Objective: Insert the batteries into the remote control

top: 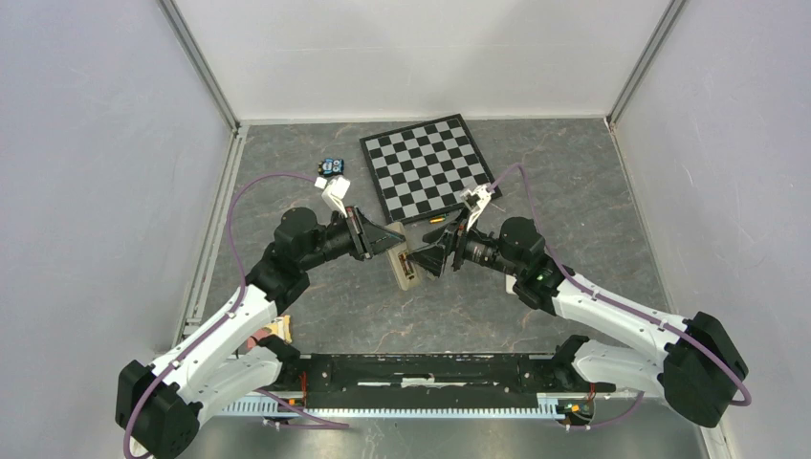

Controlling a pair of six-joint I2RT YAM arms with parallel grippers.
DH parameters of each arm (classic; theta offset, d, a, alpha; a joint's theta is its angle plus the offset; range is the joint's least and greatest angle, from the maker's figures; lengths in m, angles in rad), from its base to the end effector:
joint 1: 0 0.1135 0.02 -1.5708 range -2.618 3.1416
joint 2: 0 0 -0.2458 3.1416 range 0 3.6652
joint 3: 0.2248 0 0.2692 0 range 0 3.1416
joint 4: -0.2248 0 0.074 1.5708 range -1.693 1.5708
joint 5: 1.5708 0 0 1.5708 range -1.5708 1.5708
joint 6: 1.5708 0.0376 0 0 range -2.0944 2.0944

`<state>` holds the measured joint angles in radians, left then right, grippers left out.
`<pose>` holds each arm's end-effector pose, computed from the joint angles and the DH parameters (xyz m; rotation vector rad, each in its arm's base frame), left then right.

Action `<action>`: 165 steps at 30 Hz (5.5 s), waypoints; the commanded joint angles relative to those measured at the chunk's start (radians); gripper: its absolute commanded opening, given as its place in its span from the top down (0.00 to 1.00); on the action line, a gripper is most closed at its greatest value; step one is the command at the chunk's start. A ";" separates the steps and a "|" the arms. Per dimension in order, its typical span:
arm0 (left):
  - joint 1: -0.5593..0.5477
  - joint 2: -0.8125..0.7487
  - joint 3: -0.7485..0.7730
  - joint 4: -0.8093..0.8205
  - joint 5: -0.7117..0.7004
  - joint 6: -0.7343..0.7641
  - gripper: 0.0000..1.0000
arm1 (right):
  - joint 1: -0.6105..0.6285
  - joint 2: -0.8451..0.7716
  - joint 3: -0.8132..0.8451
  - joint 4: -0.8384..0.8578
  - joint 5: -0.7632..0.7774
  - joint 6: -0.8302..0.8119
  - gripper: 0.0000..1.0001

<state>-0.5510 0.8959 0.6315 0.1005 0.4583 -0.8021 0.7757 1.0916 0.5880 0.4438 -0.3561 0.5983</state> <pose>0.1972 -0.1407 0.2772 0.1346 1.9260 -1.3503 0.1868 0.2016 0.2510 -0.4580 1.7457 1.3106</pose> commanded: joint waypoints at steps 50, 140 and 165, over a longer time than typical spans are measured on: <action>0.011 -0.088 0.085 -0.310 -0.371 0.162 0.98 | 0.016 -0.018 0.151 -0.307 0.262 -0.348 0.24; 0.042 -0.091 0.123 -0.343 -0.374 0.218 0.98 | -0.104 0.578 0.444 -0.667 0.453 -0.604 0.27; 0.066 -0.119 0.139 -0.377 -0.339 0.228 0.98 | -0.135 0.439 0.321 -0.616 0.385 -1.082 0.36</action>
<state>-0.4953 0.7937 0.7101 -0.2684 0.0891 -0.6334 0.6643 1.6051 0.9211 -0.1955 0.2325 -0.0795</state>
